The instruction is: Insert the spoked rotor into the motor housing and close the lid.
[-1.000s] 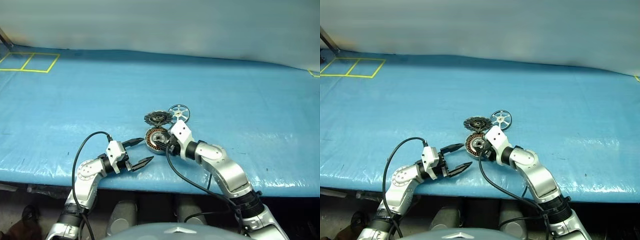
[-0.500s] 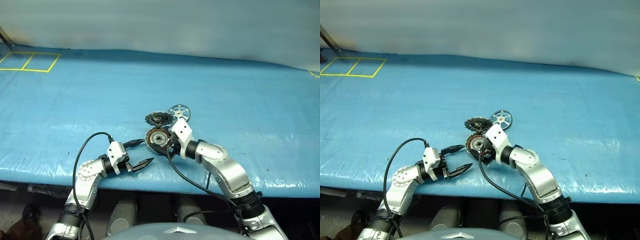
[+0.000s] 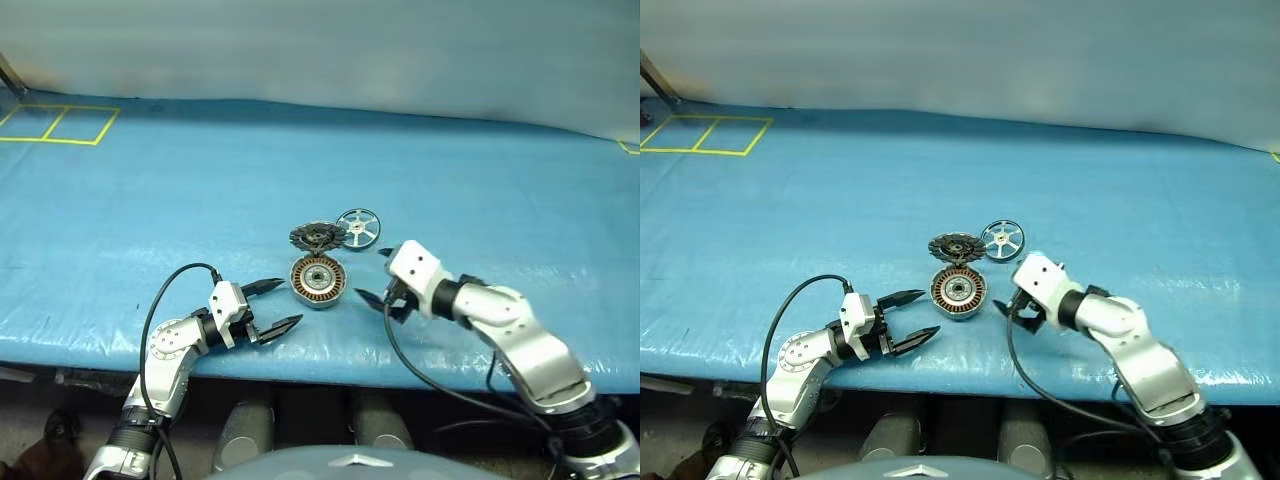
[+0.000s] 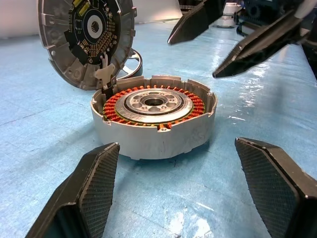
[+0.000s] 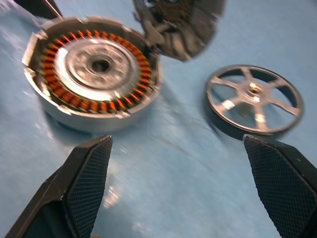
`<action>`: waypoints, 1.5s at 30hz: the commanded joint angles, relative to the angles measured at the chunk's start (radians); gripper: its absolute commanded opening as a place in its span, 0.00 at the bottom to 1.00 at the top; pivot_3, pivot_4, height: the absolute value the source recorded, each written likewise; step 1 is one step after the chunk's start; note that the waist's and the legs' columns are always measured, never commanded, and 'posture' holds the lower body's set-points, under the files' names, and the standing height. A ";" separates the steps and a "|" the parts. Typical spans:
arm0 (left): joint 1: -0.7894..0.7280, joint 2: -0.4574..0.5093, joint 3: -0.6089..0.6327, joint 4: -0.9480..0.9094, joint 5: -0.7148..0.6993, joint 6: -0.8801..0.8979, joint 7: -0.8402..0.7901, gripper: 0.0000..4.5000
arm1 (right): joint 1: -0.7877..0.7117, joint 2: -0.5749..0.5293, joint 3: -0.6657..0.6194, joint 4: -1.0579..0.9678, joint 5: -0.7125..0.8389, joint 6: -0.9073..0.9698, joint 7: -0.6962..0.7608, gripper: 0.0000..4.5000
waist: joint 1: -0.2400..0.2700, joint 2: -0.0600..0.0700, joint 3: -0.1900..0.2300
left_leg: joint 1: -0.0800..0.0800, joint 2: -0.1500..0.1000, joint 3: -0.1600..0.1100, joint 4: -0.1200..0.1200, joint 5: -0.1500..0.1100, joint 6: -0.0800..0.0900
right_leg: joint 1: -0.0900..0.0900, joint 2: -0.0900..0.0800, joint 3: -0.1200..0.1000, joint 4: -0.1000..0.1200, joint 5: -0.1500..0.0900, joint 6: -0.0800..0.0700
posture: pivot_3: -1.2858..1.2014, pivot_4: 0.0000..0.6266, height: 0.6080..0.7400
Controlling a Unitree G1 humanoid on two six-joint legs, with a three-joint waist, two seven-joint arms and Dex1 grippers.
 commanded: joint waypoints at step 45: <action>0.020 -0.003 -0.029 -0.026 0.082 -0.077 0.087 0.91 | -0.384 0.220 0.100 0.636 -0.215 -0.257 0.022 0.99 | -0.002 0.000 0.001 | 0.002 -0.001 0.000 0.000 0.000 0.000 | 0.002 0.000 0.000 0.001 0.001 0.000 | 0.52 0.24 1.00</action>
